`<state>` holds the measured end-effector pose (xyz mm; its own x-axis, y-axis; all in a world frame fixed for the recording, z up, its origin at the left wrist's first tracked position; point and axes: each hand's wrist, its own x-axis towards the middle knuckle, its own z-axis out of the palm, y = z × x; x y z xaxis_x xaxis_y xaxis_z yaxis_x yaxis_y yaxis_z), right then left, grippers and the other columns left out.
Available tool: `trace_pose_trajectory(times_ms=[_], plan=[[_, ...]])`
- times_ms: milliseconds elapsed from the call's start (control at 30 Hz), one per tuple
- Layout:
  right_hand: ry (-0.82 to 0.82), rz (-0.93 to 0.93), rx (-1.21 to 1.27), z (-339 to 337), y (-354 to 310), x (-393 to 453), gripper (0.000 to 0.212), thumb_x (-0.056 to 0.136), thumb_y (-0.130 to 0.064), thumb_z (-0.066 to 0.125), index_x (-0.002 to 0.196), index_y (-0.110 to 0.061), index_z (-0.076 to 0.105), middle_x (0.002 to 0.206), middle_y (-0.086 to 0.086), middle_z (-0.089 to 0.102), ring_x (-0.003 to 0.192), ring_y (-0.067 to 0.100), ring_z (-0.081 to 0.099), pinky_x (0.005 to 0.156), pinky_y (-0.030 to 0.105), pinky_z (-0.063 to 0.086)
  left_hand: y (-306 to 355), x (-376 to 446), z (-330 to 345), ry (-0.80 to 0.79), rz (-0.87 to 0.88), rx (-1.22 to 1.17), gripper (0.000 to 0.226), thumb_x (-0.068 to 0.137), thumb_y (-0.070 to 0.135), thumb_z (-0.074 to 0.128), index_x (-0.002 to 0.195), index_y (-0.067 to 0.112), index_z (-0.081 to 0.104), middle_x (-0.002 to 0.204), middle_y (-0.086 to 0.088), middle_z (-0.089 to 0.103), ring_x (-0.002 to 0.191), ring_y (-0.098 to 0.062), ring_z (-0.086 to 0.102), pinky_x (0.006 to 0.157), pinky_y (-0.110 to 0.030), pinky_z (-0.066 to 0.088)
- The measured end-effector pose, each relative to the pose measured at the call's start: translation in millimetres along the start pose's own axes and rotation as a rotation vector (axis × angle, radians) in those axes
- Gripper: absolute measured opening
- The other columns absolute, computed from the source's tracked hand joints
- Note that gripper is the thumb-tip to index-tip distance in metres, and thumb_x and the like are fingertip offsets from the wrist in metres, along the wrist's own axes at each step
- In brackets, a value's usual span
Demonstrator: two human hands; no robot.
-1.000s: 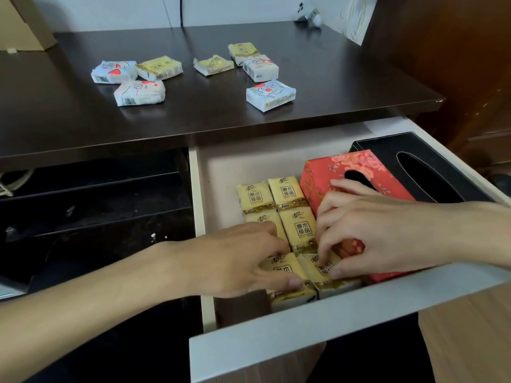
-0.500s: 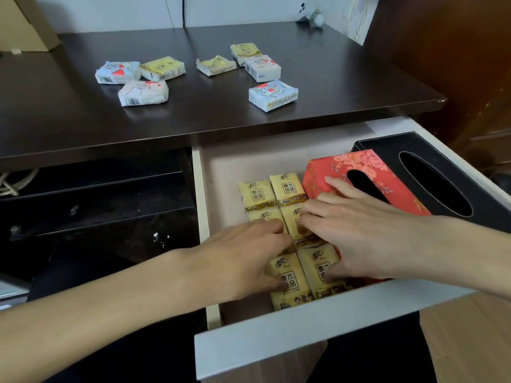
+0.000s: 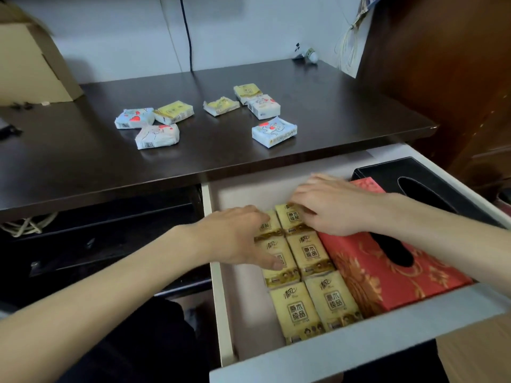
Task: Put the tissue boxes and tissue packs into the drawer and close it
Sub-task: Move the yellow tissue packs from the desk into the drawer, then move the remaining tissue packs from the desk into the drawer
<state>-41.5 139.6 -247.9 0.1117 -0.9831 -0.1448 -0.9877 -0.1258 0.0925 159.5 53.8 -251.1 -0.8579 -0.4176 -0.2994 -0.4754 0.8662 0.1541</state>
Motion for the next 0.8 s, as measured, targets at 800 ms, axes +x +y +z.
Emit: trace_pose_trajectory(times_ms=[800], plan=[[0.523,0.285,0.695,-117,45,74,0.024,0.092,-0.019,0.06,0.097,-0.032,0.08,0.093,-0.017,0.075,0.096,0.009,0.069,0.091,0.035,0.054,-64,14,-134,0.555,-0.16,-0.216,0.023,0.088,0.044,0.063,0.103,0.028,0.071,0.09,0.015,0.068,0.091,-0.014,0.066,0.086,-0.036,0.052]])
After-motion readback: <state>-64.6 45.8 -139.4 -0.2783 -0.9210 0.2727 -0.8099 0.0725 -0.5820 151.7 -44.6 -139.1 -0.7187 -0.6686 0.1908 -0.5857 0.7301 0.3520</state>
